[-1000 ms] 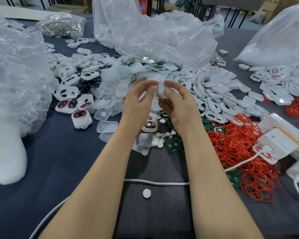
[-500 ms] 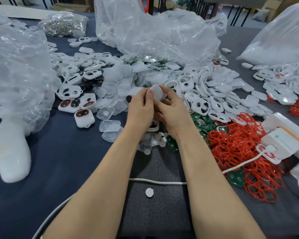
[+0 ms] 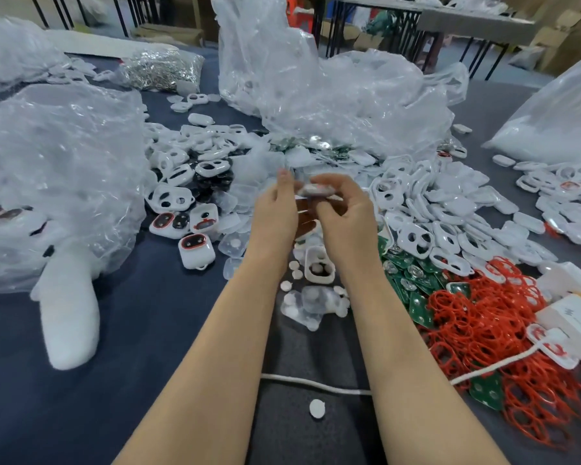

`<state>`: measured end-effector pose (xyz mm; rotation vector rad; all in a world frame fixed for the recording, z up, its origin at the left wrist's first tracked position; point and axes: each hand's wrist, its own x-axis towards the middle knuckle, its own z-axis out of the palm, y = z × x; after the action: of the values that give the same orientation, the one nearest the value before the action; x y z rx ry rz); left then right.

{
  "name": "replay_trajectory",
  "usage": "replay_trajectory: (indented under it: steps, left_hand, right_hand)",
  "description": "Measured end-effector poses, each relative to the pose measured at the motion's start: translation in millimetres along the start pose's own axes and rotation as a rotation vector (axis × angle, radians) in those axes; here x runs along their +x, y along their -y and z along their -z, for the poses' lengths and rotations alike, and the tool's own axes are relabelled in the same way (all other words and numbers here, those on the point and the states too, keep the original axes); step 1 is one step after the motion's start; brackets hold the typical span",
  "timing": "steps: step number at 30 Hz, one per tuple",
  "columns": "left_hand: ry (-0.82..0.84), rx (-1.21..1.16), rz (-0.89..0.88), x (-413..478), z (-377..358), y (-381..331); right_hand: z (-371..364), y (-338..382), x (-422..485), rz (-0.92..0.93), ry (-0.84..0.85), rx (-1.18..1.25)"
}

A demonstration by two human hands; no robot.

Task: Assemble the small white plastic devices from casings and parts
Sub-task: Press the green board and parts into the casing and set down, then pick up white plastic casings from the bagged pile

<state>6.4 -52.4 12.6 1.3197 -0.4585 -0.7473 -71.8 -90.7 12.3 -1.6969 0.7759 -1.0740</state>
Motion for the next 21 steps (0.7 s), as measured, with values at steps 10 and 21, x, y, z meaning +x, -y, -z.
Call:
replay_trajectory:
  steps: [10, 21]
  left_hand:
    - [-0.38, 0.211, -0.125, 114.0, 77.8, -58.8]
    - [-0.422, 0.28, -0.041, 190.2, 96.3, -65.8]
  right_hand:
    - [-136.8, 22.5, 104.3, -0.081, 0.22, -0.076]
    - [-193.7, -25.4, 177.6, -0.218, 0.094, -0.606]
